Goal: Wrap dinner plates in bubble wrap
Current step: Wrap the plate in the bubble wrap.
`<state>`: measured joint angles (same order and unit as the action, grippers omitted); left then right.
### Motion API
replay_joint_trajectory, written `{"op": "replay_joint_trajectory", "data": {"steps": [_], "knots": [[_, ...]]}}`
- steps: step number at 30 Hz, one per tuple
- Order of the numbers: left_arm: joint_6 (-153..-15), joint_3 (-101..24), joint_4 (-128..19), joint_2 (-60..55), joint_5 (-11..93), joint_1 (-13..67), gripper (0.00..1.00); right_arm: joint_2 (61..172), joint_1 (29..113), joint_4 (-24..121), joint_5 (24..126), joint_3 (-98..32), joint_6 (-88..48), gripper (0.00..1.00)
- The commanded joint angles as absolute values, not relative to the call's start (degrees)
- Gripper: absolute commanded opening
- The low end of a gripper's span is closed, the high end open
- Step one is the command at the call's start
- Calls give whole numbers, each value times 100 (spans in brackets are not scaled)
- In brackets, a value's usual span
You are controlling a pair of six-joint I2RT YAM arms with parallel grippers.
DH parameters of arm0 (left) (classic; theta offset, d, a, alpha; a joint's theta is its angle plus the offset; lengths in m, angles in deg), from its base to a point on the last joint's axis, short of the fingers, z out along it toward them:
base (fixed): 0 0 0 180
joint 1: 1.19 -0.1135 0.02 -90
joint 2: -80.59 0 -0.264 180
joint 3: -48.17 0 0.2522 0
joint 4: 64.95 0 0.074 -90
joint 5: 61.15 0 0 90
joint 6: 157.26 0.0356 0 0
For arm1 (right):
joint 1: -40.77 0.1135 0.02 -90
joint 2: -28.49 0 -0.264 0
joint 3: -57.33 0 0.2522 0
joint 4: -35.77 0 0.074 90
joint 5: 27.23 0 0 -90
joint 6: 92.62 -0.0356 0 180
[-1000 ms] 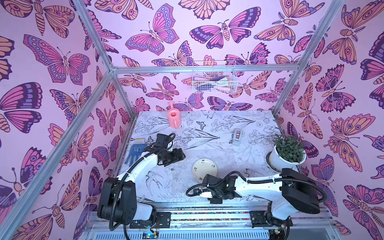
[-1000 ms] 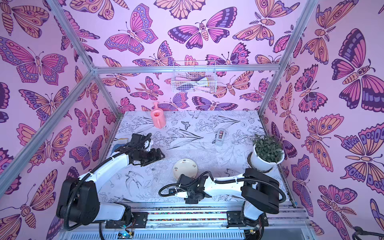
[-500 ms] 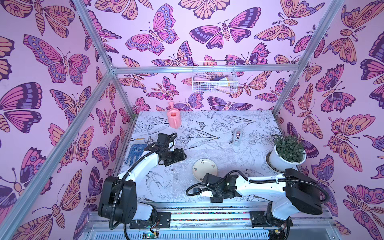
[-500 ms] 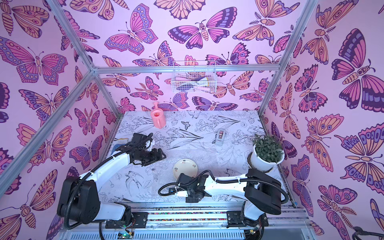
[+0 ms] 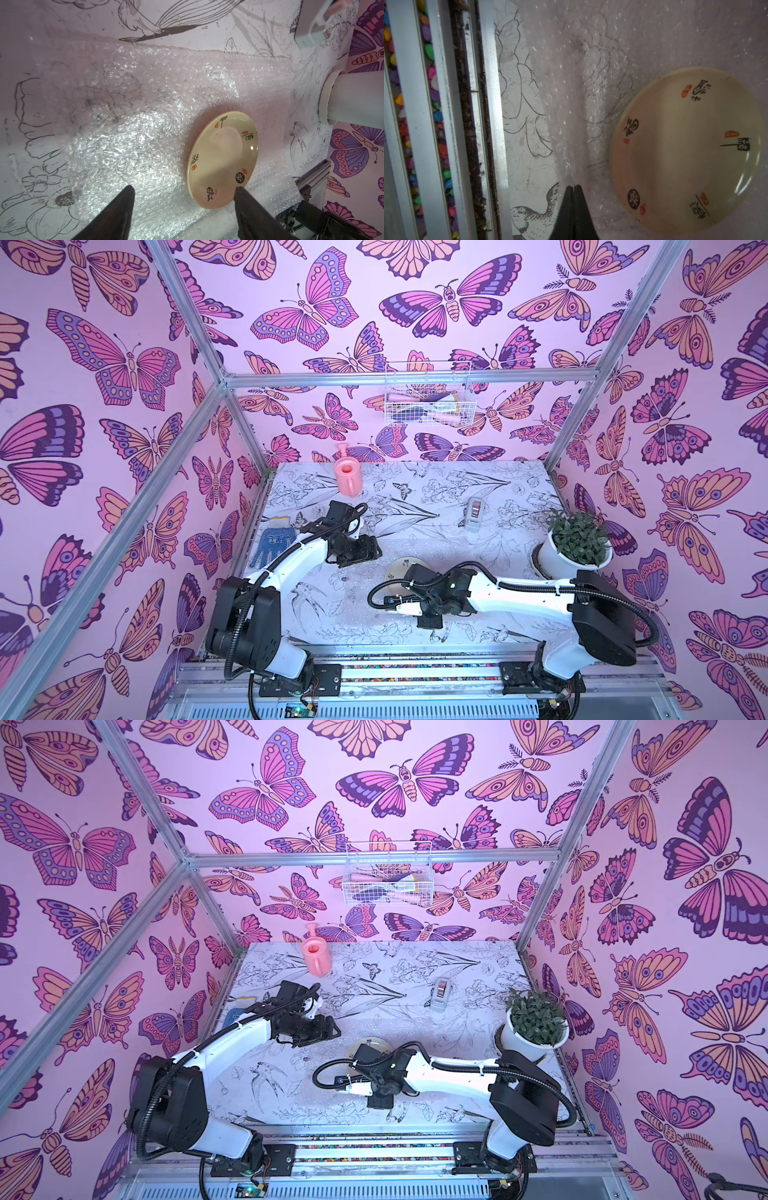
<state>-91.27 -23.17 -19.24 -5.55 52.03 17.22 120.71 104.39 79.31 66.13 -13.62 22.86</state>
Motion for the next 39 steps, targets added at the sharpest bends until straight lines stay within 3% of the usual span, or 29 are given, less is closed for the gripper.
{"op": "replay_joint_trajectory", "data": {"steps": [1, 15, 18, 21, 27, 39], "knots": [[-8920, -2427, -1617, -675, 5274, 1746, 76, 12245, 10324, 8205, 6845, -1588, 2483, 0], [-8794, -2360, -1070, -391, 5182, 1522, 75, 12588, 9841, 8390, 7005, -2115, 2857, 0], [-8794, -2116, -1074, -1, 5182, 1272, 75, 12754, 9691, 8399, 7118, -2250, 2936, 0], [-9184, -1900, -1049, 497, 4505, 1152, 71, 12908, 9598, 8437, 7182, -2399, 3035, 0], [-9342, -1494, -837, 1551, 4491, 1053, 69, 13155, 9403, 8547, 7278, -2635, 3162, 0], [-8797, -1434, -838, 2407, 5248, 1986, 65, 13667, 9084, 8699, 7464, -3116, 3267, 0]]}}
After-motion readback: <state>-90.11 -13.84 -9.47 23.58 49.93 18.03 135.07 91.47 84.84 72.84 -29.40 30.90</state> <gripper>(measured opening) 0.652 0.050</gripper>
